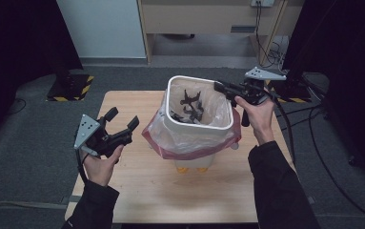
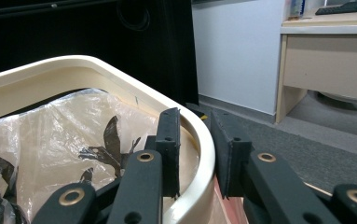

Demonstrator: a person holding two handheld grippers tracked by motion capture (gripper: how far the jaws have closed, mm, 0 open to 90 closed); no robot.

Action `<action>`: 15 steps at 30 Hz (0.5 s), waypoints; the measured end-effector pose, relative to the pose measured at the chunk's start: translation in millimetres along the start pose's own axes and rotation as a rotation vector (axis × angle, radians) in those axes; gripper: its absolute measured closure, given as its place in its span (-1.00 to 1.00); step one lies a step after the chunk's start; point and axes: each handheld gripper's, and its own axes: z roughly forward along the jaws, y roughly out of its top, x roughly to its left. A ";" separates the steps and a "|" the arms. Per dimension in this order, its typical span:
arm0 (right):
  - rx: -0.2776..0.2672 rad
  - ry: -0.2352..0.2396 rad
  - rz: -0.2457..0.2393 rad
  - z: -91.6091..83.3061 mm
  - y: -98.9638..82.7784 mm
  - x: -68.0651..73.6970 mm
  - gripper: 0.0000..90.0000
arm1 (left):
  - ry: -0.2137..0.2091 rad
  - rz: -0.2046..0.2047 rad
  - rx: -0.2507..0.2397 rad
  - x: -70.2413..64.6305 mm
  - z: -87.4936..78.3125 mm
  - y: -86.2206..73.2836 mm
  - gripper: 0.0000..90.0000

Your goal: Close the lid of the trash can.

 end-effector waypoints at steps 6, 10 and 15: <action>0.018 -0.020 -0.038 1.5 5.4 6.1 0.64 | -0.034 0.001 -0.050 -11.2 7.8 16.7 -0.66; 0.021 -0.026 -0.038 1.3 5.6 7.4 0.63 | -0.063 0.009 -0.070 -23.5 16.3 27.0 -0.66; 0.024 -0.019 -0.044 1.1 5.4 6.9 0.61 | -0.096 0.020 -0.087 -38.1 27.0 38.2 -0.67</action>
